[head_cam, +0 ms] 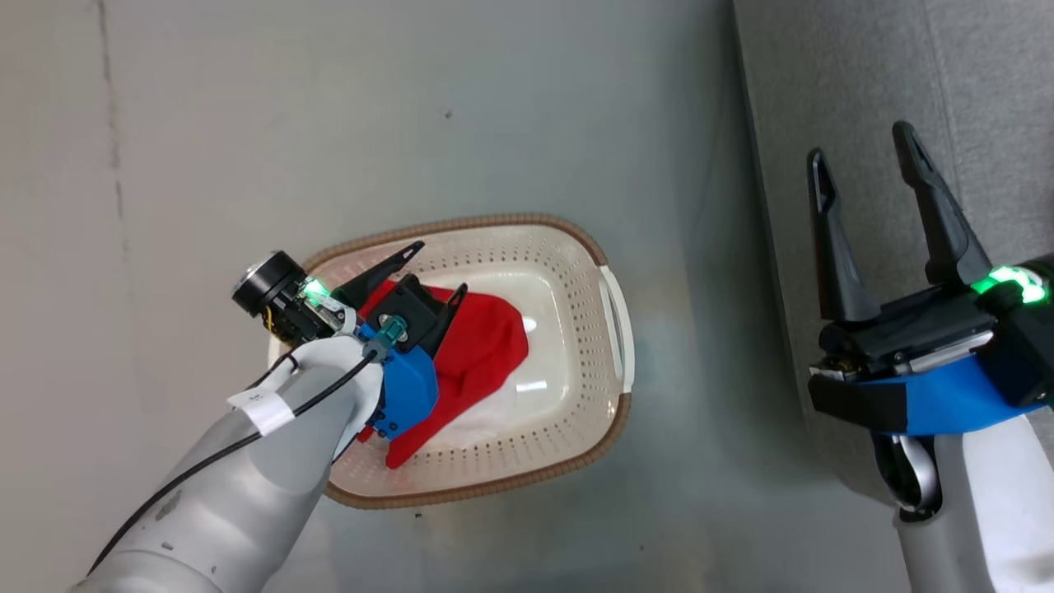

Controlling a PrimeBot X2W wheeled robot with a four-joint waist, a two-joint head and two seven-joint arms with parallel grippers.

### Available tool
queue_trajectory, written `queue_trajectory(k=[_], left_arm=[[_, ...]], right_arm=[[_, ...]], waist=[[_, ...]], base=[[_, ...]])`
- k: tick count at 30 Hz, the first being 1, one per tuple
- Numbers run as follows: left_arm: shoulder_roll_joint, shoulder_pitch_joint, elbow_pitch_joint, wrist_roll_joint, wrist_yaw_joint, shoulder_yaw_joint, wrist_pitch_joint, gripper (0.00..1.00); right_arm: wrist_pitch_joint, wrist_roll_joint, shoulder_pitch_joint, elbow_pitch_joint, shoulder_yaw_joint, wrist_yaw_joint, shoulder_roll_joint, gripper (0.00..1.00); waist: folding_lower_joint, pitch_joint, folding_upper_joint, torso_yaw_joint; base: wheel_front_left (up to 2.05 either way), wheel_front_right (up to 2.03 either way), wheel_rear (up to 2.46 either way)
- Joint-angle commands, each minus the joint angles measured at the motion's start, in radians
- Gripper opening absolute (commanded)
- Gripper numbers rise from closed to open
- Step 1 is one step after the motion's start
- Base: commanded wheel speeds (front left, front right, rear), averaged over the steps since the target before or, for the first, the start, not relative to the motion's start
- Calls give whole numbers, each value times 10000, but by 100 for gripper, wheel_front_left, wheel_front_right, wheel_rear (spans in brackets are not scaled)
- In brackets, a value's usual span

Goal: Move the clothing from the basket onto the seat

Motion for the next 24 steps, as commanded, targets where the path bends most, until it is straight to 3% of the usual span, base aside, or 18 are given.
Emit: queue_trajectory(k=[1,11,24], left_arm=[[42,-466,405,-111,3,-563,8,100],[274,-1372,1795,-939,2,-3311,867,100],[617,-1981,2295,-1065,2,-3945,2680,100]], right_arm=[[-7,-28,-314,-125,56,2,-72,100],[-7,34,-893,-349,192,2,-31,100],[-7,-58,-1093,-845,80,2,155,100]], waist=[[-3,712,0,-221],[-3,1938,0,-700],[-3,3178,0,-1054]], base=[[0,0,0],[0,0,0],[0,0,0]])
